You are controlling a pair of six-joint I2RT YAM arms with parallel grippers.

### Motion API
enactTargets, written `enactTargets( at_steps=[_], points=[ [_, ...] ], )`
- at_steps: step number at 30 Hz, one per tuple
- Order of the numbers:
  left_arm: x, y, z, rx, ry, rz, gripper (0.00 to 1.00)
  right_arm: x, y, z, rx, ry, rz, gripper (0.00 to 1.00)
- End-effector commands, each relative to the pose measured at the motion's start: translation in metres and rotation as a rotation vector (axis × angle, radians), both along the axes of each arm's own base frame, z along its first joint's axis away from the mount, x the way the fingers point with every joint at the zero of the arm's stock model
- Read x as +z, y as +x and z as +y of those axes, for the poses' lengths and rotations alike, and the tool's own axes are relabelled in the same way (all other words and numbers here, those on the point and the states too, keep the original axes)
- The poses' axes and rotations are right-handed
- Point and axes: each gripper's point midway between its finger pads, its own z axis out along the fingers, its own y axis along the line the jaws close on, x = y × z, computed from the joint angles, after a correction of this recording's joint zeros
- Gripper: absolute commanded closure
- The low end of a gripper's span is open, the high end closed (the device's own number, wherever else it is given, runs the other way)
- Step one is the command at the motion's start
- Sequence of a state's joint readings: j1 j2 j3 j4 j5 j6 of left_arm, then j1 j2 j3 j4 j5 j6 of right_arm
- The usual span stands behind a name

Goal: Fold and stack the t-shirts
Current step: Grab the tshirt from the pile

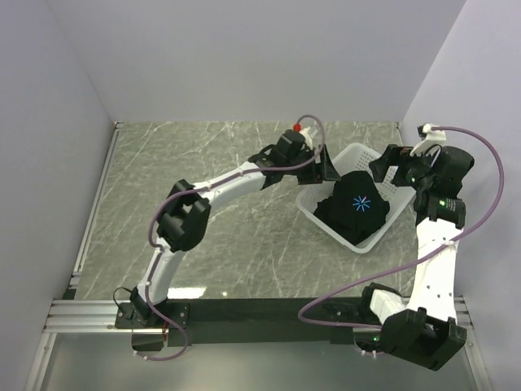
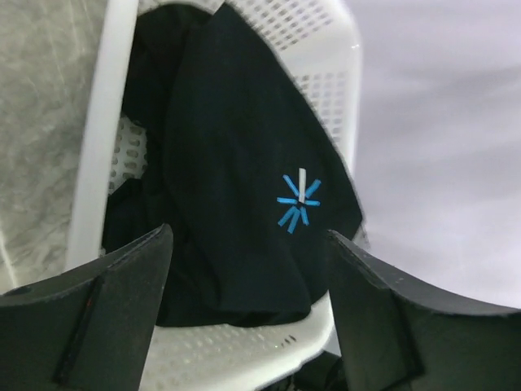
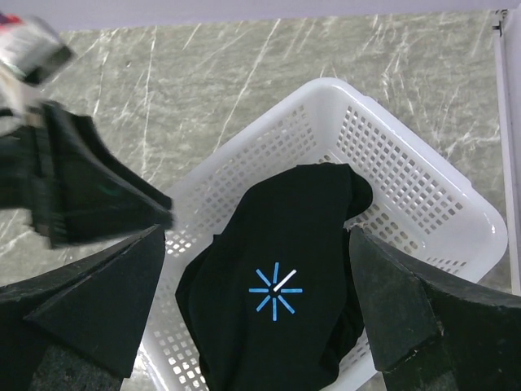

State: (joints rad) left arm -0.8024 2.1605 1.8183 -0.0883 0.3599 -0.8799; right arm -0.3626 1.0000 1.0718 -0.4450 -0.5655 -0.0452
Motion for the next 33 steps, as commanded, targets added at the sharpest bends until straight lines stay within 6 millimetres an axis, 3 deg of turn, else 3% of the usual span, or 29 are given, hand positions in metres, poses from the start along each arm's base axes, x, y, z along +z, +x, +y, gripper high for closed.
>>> enactTargets(
  at_steps=[1, 2, 10, 20, 22, 23, 24, 25, 26, 29, 30, 32, 33],
  points=[
    [-0.015, -0.005, -0.015, 0.014, 0.1, 0.01, 0.21, 0.015, -0.003, -0.003, -0.022, -0.01, -0.058, 0.0],
    [-0.009, -0.004, -0.02, 0.013, 0.101, -0.009, 0.23, 0.016, -0.003, -0.004, -0.027, -0.01, -0.062, 0.0],
    [-0.055, -0.027, -0.036, -0.019, 0.24, 0.029, 0.3, 0.016, -0.004, -0.005, -0.036, 0.011, -0.064, 0.0],
    [-0.041, -0.029, -0.058, -0.076, 0.168, 0.005, 0.53, 0.025, -0.004, -0.004, -0.031, 0.007, -0.086, 0.0],
    [-0.033, -0.028, -0.061, -0.094, 0.142, -0.006, 0.69, 0.03, -0.004, -0.004, -0.039, 0.029, -0.09, 0.0],
    [-0.028, -0.027, -0.06, -0.096, 0.137, -0.018, 0.91, 0.032, -0.004, -0.005, -0.043, 0.029, -0.095, 0.0],
    [-0.017, -0.023, -0.061, -0.095, 0.11, -0.045, 1.0, 0.034, -0.005, -0.005, -0.044, 0.027, -0.101, 0.0],
    [-0.007, -0.019, -0.059, -0.086, 0.093, -0.07, 1.0, 0.039, -0.005, -0.006, -0.047, 0.023, -0.111, 0.0],
    [0.094, 0.002, -0.036, -0.023, -0.055, -0.258, 1.0, 0.052, -0.007, -0.009, -0.065, 0.02, -0.145, 0.0],
    [0.148, 0.026, -0.01, 0.047, -0.123, -0.347, 1.0, 0.067, -0.011, -0.011, -0.078, 0.017, -0.191, 0.0],
    [0.179, 0.029, 0.0, 0.066, -0.166, -0.389, 1.0, 0.073, -0.012, -0.012, -0.089, 0.024, -0.203, 0.0],
    [0.208, 0.038, 0.019, 0.092, -0.205, -0.433, 1.0, 0.083, -0.013, -0.013, -0.099, 0.025, -0.226, 0.0],
    [0.235, 0.036, 0.027, 0.097, -0.244, -0.478, 1.0, 0.09, -0.013, -0.014, -0.111, 0.035, -0.242, 0.0]
  ],
)
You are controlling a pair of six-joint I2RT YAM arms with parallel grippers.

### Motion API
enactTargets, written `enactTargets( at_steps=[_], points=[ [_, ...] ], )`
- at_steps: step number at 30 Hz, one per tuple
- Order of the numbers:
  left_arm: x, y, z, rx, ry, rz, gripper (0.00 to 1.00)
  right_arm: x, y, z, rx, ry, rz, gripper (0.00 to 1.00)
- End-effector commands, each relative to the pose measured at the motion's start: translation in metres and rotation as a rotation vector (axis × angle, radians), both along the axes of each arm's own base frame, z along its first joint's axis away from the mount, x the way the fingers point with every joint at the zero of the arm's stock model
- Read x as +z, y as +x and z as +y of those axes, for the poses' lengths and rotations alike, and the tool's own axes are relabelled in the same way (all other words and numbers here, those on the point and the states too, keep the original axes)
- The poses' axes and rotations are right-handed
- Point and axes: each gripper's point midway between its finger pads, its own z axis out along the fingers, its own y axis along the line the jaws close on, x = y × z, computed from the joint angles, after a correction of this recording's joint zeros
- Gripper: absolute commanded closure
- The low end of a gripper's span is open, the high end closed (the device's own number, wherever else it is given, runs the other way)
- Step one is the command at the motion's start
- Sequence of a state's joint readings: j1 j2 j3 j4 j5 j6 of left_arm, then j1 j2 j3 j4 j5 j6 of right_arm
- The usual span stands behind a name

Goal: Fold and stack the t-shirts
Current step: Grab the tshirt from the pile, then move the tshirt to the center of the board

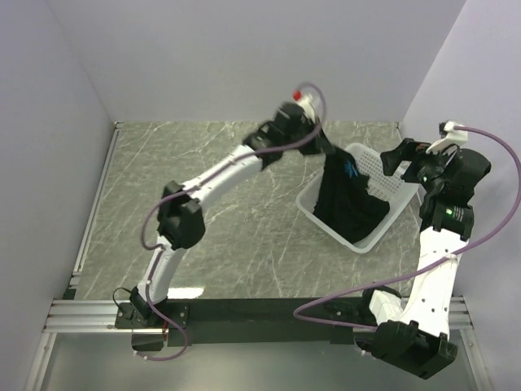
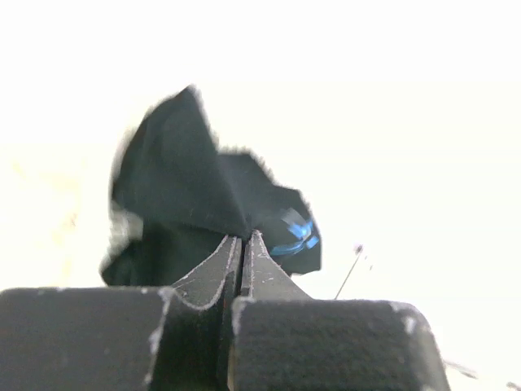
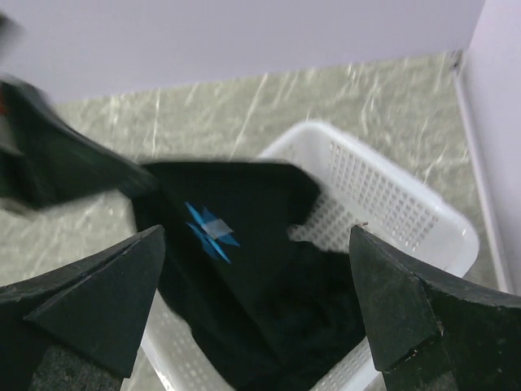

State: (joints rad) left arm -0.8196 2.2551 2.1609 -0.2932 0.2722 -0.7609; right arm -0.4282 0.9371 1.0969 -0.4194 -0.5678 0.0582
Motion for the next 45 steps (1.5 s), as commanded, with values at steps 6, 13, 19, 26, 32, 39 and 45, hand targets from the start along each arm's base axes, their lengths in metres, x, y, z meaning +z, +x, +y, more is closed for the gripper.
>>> enactTargets(
  at_steps=[6, 13, 19, 26, 32, 39, 45],
  points=[
    [0.285, -0.002, 0.087, 0.063, -0.388, -0.512, 1.0, 0.056, 0.003, -0.009, -0.073, 0.008, -0.162, 0.02],
    [0.382, -0.019, 0.168, 0.241, -0.475, -0.738, 0.99, 0.029, 0.008, -0.011, -0.075, 0.035, -0.113, 0.03],
    [0.452, -0.051, 0.234, 0.422, -0.517, -0.934, 0.99, 0.013, 0.011, -0.013, -0.072, 0.037, -0.085, 0.03],
    [0.485, -0.074, 0.279, 0.551, -0.52, -1.032, 0.99, 0.006, 0.014, -0.012, -0.064, 0.05, -0.075, 0.03],
    [0.46, -0.061, 0.272, 0.54, -0.461, -0.967, 0.99, 0.001, 0.017, -0.012, -0.053, 0.055, -0.066, 0.03],
    [0.41, -0.052, 0.258, 0.483, -0.372, -0.838, 0.99, -0.004, 0.016, -0.013, -0.046, 0.025, -0.057, 0.03],
    [0.334, -0.051, 0.264, 0.493, -0.251, -0.684, 0.99, -0.013, 0.015, -0.013, -0.043, 0.012, -0.039, 0.03]
  ],
)
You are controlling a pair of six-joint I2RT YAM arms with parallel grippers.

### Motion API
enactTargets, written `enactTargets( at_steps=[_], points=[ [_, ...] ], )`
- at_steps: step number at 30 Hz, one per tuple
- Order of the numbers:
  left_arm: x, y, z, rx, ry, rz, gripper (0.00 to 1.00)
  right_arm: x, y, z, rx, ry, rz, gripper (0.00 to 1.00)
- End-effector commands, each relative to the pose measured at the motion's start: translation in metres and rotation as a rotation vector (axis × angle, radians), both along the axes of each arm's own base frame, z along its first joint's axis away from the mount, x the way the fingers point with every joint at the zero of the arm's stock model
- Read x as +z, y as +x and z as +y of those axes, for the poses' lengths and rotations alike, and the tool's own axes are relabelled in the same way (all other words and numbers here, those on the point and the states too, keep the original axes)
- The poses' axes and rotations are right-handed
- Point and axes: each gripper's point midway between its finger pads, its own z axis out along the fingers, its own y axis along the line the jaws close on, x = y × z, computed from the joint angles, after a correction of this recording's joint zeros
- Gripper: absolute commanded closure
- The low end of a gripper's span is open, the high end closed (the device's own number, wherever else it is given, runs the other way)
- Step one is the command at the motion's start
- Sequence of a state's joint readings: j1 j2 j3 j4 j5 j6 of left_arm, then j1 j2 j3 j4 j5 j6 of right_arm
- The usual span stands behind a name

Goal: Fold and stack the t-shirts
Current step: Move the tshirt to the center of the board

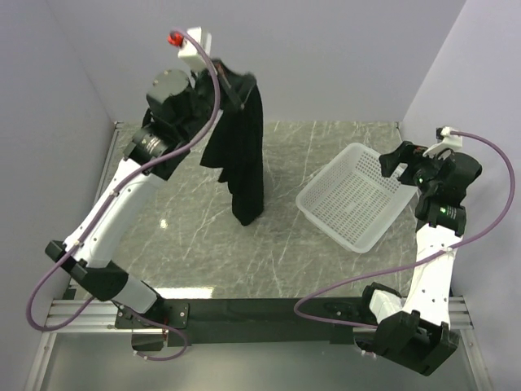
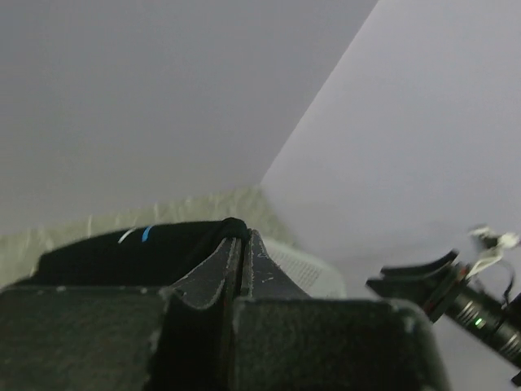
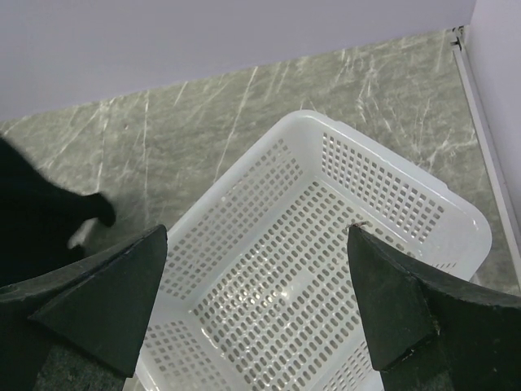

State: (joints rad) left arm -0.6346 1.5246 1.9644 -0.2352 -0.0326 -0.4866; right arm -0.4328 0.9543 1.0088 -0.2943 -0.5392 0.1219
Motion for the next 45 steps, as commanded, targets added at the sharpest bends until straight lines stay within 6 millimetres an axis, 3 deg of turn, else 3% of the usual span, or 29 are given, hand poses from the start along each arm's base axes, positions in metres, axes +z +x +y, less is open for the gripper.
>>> enactTargets(
  at_steps=[1, 2, 4, 5, 6, 7, 8, 9, 11, 12, 14, 18, 21, 25, 29, 32, 36, 39, 45],
  points=[
    [0.007, -0.024, 0.027, 0.032, -0.053, 0.0, 0.99, 0.004, 0.002, -0.002, 0.01, -0.031, -0.028, 0.03],
    [-0.021, -0.022, 0.03, 0.049, -0.02, 0.052, 0.99, 0.001, 0.002, -0.001, 0.019, -0.033, -0.024, 0.03],
    [-0.06, -0.017, 0.038, 0.103, 0.023, 0.139, 0.87, -0.005, 0.003, 0.002, 0.044, -0.032, -0.011, 0.03],
    [-0.095, -0.019, 0.041, 0.119, 0.065, 0.197, 0.82, -0.009, 0.002, 0.003, 0.057, -0.046, -0.002, 0.03],
    [-0.114, -0.019, 0.045, 0.134, 0.091, 0.228, 0.77, -0.013, 0.001, 0.004, 0.069, -0.052, 0.004, 0.03],
    [-0.133, -0.02, 0.05, 0.153, 0.109, 0.259, 0.65, -0.015, 0.001, 0.007, 0.089, -0.06, 0.008, 0.03],
    [-0.166, -0.025, 0.059, 0.183, 0.14, 0.306, 0.59, -0.021, -0.001, 0.012, 0.123, -0.06, 0.02, 0.03],
    [-0.18, -0.029, 0.063, 0.187, 0.158, 0.318, 0.46, -0.024, -0.003, 0.014, 0.148, -0.089, 0.019, 0.03],
    [-0.218, -0.038, 0.075, 0.215, 0.2, 0.365, 0.33, -0.032, -0.005, 0.022, 0.202, -0.111, 0.032, 0.03],
    [-0.227, -0.041, 0.08, 0.23, 0.208, 0.379, 0.24, -0.035, -0.006, 0.025, 0.219, -0.118, 0.039, 0.03],
    [-0.248, -0.049, 0.094, 0.274, 0.236, 0.406, 0.17, -0.042, -0.009, 0.033, 0.268, -0.14, 0.053, 0.03],
    [-0.263, -0.056, 0.121, 0.376, 0.27, 0.422, 0.02, -0.052, -0.012, 0.049, 0.355, -0.177, 0.076, 0.03],
    [-0.266, -0.056, 0.135, 0.44, 0.276, 0.414, 0.01, -0.058, -0.014, 0.071, 0.439, -0.201, 0.1, 0.03],
    [-0.269, -0.049, 0.136, 0.464, 0.256, 0.411, 0.01, -0.063, -0.017, 0.098, 0.53, -0.209, 0.128, 0.04],
    [-0.265, -0.042, 0.131, 0.462, 0.212, 0.407, 0.01, -0.069, -0.021, 0.106, 0.564, -0.225, 0.17, 0.04],
    [-0.263, -0.038, 0.124, 0.443, 0.183, 0.397, 0.01, -0.077, -0.014, 0.082, 0.437, -0.295, 0.245, 0.04],
    [-0.262, -0.036, 0.117, 0.417, 0.162, 0.397, 0.01, -0.089, -0.011, 0.029, 0.12, -0.327, 0.35, 0.05],
    [-0.268, -0.037, 0.116, 0.412, 0.156, 0.408, 0.01, -0.095, -0.025, 0.001, -0.046, -0.339, 0.386, 0.07],
    [-0.276, -0.043, 0.122, 0.42, 0.147, 0.418, 0.01, -0.129, -0.069, -0.025, -0.27, -0.236, 0.5, 0.11]
  ],
)
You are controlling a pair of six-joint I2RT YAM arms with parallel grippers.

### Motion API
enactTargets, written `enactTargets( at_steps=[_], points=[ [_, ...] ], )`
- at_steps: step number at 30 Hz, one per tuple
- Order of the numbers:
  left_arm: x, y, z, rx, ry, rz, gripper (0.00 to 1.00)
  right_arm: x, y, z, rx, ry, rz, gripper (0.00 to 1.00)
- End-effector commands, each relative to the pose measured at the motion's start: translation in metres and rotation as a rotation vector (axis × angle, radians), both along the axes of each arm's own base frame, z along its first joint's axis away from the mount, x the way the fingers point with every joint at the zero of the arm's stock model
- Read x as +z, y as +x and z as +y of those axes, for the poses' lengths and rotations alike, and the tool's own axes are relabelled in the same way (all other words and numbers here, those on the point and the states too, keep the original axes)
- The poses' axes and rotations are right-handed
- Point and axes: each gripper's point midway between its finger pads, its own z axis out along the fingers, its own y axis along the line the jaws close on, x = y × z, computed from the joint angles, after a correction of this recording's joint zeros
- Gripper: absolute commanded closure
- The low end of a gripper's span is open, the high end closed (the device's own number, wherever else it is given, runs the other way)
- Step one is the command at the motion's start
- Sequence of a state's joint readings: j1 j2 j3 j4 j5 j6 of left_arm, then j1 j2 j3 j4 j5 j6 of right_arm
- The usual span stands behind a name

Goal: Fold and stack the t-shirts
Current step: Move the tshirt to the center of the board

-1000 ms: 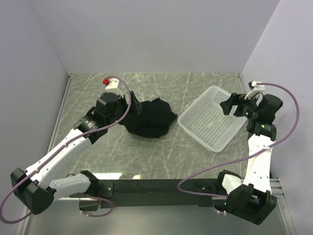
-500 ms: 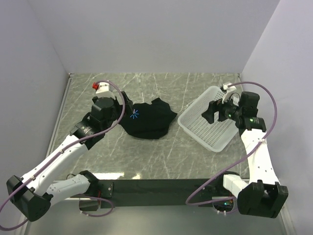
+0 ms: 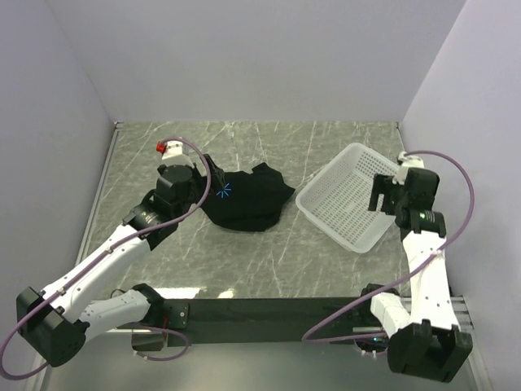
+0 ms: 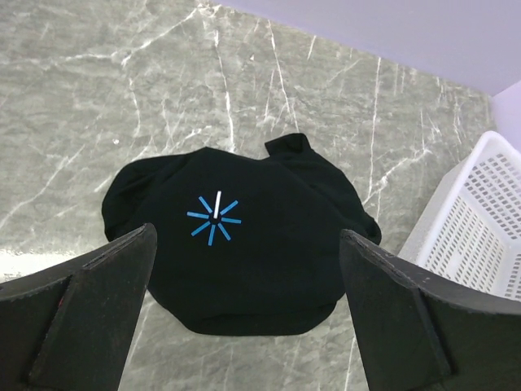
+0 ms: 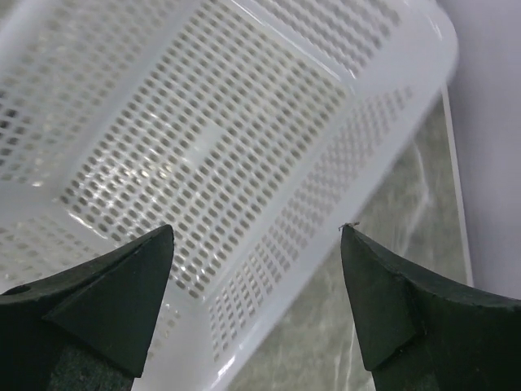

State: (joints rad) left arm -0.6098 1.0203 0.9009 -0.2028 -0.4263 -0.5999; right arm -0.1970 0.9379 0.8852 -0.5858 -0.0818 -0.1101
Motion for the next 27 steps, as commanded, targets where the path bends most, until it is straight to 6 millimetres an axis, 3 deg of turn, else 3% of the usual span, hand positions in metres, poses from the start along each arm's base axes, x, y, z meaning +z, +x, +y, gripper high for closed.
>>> enactTargets(
  at_steps=[1, 6, 15, 20, 23, 27],
  points=[
    [0.012, -0.002, 0.002, 0.003, -0.059, -0.044, 0.01, -0.025, -0.032, -0.023, -0.239, 0.048, 0.071, 0.11],
    [0.006, -0.002, 0.001, -0.01, -0.062, -0.031, 0.01, -0.037, -0.031, -0.034, -0.324, 0.129, 0.128, 0.14],
    [0.01, 0.002, 0.001, -0.024, -0.042, -0.037, 0.01, -0.077, -0.014, -0.019, -0.277, 0.315, 0.338, 0.18],
    [0.004, 0.001, 0.003, -0.019, -0.037, -0.029, 0.01, -0.099, -0.008, -0.012, -0.277, 0.392, 0.435, 0.44],
    [0.005, 0.0, 0.007, -0.008, -0.037, -0.033, 0.01, -0.101, 0.0, -0.021, -0.298, 0.363, 0.418, 0.53],
    [0.005, 0.0, 0.009, -0.007, -0.038, -0.032, 0.01, -0.09, 0.023, -0.044, -0.317, 0.272, 0.354, 0.69]
  ],
)
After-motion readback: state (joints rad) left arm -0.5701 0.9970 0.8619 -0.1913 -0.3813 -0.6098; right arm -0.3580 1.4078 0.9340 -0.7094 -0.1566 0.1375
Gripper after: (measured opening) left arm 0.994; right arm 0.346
